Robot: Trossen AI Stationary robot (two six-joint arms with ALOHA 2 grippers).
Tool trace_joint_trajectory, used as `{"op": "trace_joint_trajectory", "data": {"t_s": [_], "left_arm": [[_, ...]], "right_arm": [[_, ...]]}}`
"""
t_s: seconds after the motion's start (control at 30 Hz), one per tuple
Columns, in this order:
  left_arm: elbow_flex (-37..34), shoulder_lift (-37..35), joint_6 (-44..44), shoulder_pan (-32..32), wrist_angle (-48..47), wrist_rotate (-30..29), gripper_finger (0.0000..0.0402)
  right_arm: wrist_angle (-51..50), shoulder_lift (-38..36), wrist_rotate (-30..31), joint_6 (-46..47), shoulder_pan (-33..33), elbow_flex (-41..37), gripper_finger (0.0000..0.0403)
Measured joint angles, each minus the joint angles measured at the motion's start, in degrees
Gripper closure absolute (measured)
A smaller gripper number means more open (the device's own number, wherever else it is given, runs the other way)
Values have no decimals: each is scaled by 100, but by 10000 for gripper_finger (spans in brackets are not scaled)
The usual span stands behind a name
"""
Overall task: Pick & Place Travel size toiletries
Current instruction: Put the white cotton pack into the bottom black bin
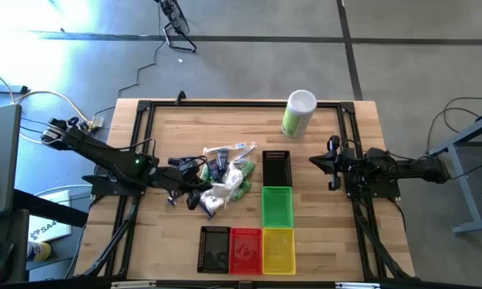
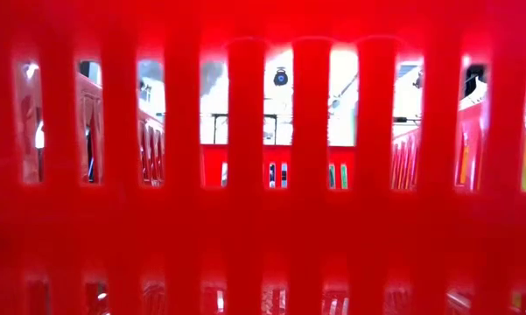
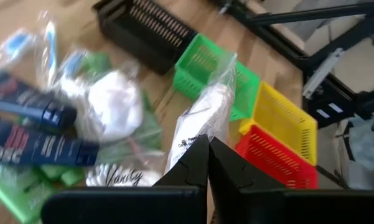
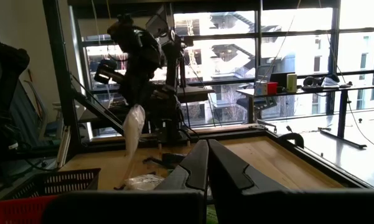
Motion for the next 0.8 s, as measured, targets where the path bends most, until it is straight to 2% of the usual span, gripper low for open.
{"op": "trace_joint_trajectory", "data": {"t_s": [0.17,0.3,0.8], "left_arm": [[258,12,519,0,58,274,401],[266,54,527,-59,185,500,401],[262,807,282,-1294,834,720,401]], "right_arm": [[0,0,0,0,0,-1,401],[0,0,0,0,0,-1,401],[37,-1,0,0,1,0,401]]}}
